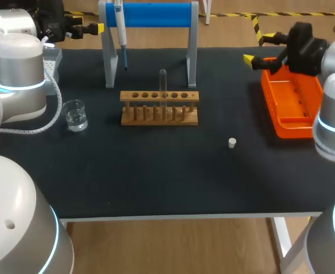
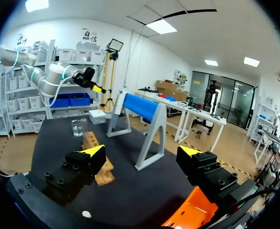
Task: Invert the test tube, pick up the pipette, mount the tip to pipette, aspirate from beaker and dispense into the tube, eject the tip, return the pipette, and cap with the stopper.
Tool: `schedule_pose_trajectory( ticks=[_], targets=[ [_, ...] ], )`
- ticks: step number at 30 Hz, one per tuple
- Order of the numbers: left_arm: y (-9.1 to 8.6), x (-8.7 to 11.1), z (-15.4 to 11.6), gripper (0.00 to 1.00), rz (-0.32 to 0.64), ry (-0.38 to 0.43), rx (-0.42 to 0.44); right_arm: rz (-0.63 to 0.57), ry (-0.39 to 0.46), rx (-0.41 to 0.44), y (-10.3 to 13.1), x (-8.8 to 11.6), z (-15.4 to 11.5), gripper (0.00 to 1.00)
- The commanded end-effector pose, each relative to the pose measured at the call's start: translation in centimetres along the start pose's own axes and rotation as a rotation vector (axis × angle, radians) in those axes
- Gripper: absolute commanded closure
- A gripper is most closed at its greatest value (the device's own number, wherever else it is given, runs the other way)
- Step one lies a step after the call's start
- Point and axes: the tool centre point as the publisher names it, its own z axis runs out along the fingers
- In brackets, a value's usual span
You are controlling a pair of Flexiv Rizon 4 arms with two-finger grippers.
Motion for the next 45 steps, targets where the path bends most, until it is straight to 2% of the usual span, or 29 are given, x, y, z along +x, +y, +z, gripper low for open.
schedule_pose_trajectory(
  ticks=[1,13,27,31,45],
  targets=[
    [0.1,0.0,0.0,0.0,0.001,-0.001,0.003,0.013,0.002,-0.079,-1.3,2.4,-3.1,0.0],
    [0.1,0.0,0.0,0.0,0.001,-0.001,0.003,-0.019,0.15,-0.172,-3.0,9.3,-3.1,0.0],
    [0.1,0.0,0.0,0.0,0.001,-0.001,0.003,-0.073,0.264,-0.174,-4.4,14.1,-0.1,0.0],
    [0.1,0.0,0.0,0.0,0.001,-0.001,0.003,-0.078,0.27,-0.154,-4.6,14.7,0.7,0.0],
    [0.1,0.0,0.0,0.0,0.001,-0.001,0.003,-0.078,0.27,-0.154,-4.6,14.7,0.7,0.0]
  ],
)
